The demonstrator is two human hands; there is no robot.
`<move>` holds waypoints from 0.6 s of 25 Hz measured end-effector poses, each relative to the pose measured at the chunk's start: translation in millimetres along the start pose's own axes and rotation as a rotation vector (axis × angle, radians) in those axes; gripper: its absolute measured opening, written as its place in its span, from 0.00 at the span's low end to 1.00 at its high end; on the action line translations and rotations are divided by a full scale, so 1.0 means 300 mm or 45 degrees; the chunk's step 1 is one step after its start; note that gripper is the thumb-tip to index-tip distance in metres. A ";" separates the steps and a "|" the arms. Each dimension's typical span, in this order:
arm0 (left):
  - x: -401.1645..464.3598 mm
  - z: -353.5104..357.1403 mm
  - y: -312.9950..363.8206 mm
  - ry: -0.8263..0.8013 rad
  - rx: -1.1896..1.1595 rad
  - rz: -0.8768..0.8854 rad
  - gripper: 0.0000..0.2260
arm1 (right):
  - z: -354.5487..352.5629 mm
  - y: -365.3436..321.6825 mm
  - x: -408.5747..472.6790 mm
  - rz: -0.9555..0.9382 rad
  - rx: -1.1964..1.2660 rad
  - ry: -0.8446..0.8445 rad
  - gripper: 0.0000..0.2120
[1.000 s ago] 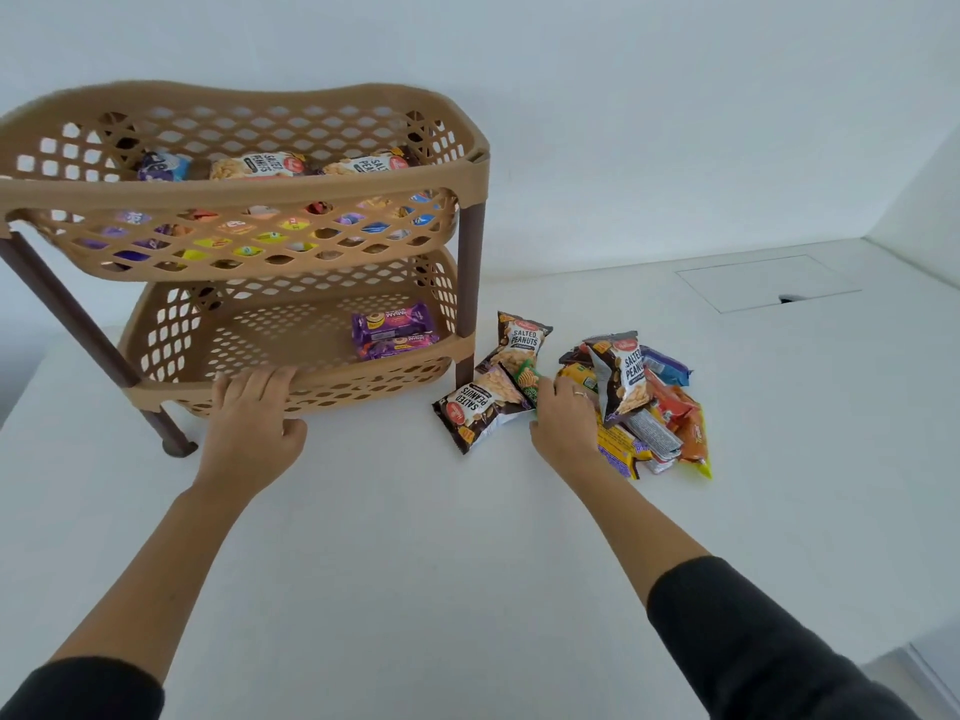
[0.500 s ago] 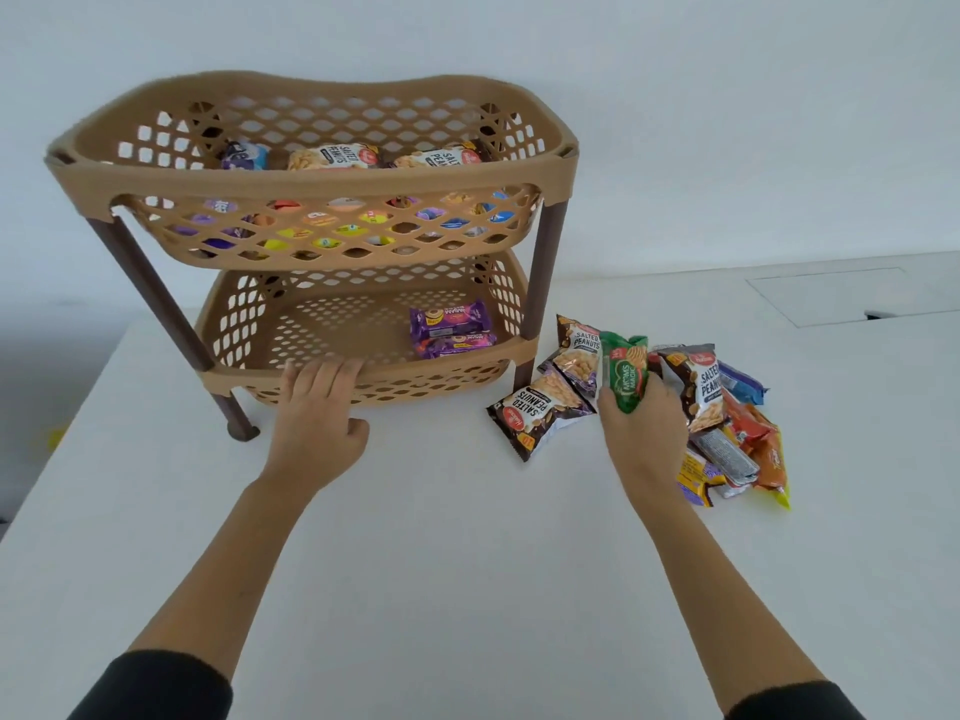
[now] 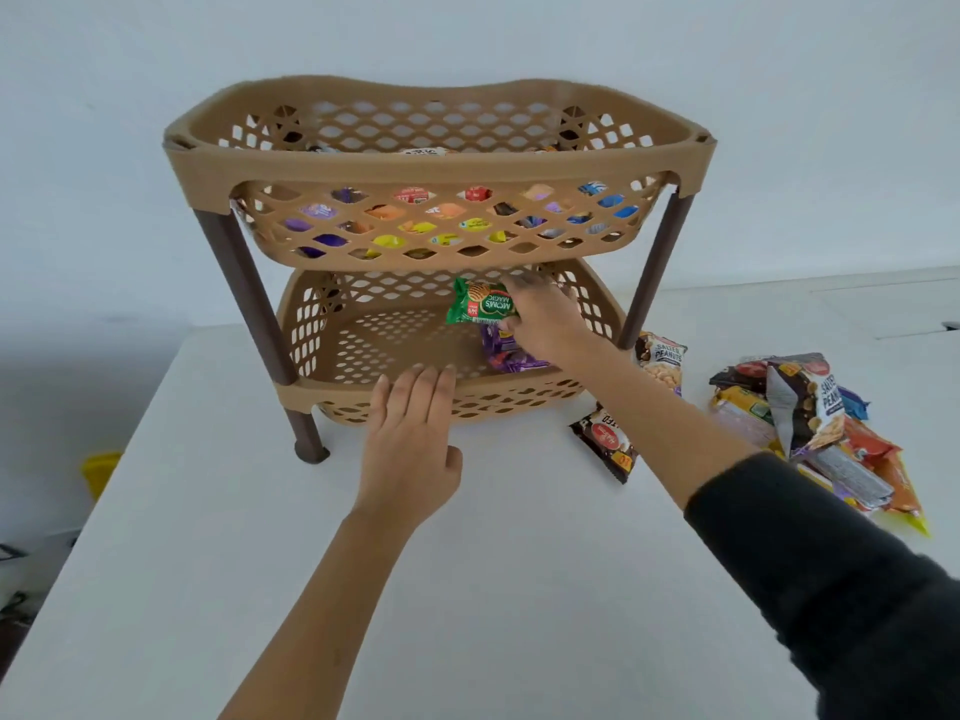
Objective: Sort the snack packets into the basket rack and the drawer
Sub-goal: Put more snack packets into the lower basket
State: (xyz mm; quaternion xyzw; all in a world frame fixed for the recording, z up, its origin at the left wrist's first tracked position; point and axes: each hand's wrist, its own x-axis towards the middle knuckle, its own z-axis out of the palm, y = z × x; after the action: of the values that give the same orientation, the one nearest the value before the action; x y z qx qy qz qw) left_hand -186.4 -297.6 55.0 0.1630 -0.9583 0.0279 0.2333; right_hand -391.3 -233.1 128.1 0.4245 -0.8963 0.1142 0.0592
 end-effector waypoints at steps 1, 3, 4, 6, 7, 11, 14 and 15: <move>-0.002 0.001 0.000 0.012 -0.012 0.000 0.33 | 0.019 0.017 0.070 0.009 -0.024 -0.034 0.26; 0.000 0.012 -0.005 0.033 -0.029 0.002 0.33 | 0.055 0.062 0.188 0.022 -0.032 -0.090 0.28; 0.000 0.016 -0.005 0.050 -0.037 0.001 0.32 | 0.066 0.083 0.233 0.023 -0.044 -0.136 0.29; 0.001 0.024 -0.008 0.081 -0.051 0.006 0.33 | 0.096 0.121 0.303 0.026 -0.108 -0.260 0.29; 0.003 0.031 -0.012 0.094 -0.057 0.009 0.33 | 0.113 0.135 0.325 0.026 -0.124 -0.322 0.29; -0.001 0.045 -0.018 0.119 -0.074 -0.002 0.32 | 0.158 0.169 0.359 0.007 -0.060 -0.510 0.27; 0.000 0.052 -0.016 0.133 -0.066 -0.004 0.32 | 0.150 0.184 0.369 0.006 -0.055 -0.540 0.27; 0.000 0.055 -0.015 0.138 -0.059 -0.007 0.32 | 0.148 0.187 0.370 0.005 -0.065 -0.549 0.28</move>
State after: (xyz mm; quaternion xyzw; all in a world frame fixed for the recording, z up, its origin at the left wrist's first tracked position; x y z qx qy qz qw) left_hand -192.1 -304.0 40.0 0.1586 -0.9442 0.0138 0.2885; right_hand -505.5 -293.0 99.0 0.4356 -0.8916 -0.0019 -0.1234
